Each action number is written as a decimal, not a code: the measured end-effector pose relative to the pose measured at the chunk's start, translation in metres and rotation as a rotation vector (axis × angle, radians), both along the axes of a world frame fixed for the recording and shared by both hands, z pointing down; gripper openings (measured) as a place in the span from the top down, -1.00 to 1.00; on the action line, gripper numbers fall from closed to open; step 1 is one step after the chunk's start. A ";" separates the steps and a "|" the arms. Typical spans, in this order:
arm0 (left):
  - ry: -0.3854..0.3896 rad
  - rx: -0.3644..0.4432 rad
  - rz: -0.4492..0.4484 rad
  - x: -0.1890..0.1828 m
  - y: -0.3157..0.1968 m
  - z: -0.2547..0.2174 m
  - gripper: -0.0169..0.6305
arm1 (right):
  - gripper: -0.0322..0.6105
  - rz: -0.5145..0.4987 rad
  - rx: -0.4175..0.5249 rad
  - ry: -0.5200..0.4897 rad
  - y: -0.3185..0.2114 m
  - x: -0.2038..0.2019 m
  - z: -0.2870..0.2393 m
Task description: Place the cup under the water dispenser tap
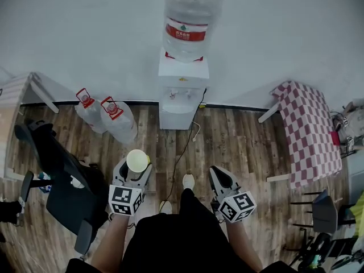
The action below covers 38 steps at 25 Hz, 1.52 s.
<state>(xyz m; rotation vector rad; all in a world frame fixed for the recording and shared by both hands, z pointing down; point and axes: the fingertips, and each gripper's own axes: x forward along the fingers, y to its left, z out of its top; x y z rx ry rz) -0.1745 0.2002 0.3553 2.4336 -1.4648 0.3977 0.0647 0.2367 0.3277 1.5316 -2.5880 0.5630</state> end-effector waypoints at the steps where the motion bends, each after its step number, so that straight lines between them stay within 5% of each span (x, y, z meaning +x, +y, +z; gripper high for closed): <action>1: -0.003 -0.005 -0.004 0.002 -0.005 0.001 -0.01 | 0.83 -0.005 -0.003 -0.003 -0.006 0.001 0.001; 11: -0.051 0.001 -0.027 0.043 -0.083 -0.007 -0.01 | 0.83 -0.071 -0.017 -0.032 -0.100 0.034 0.006; 20: 0.005 -0.007 -0.114 0.086 -0.145 -0.016 -0.01 | 0.83 -0.191 0.004 -0.041 -0.186 0.055 0.006; 38: -0.039 -0.065 -0.157 0.125 -0.193 0.001 -0.01 | 0.83 -0.222 -0.067 -0.081 -0.249 0.100 0.039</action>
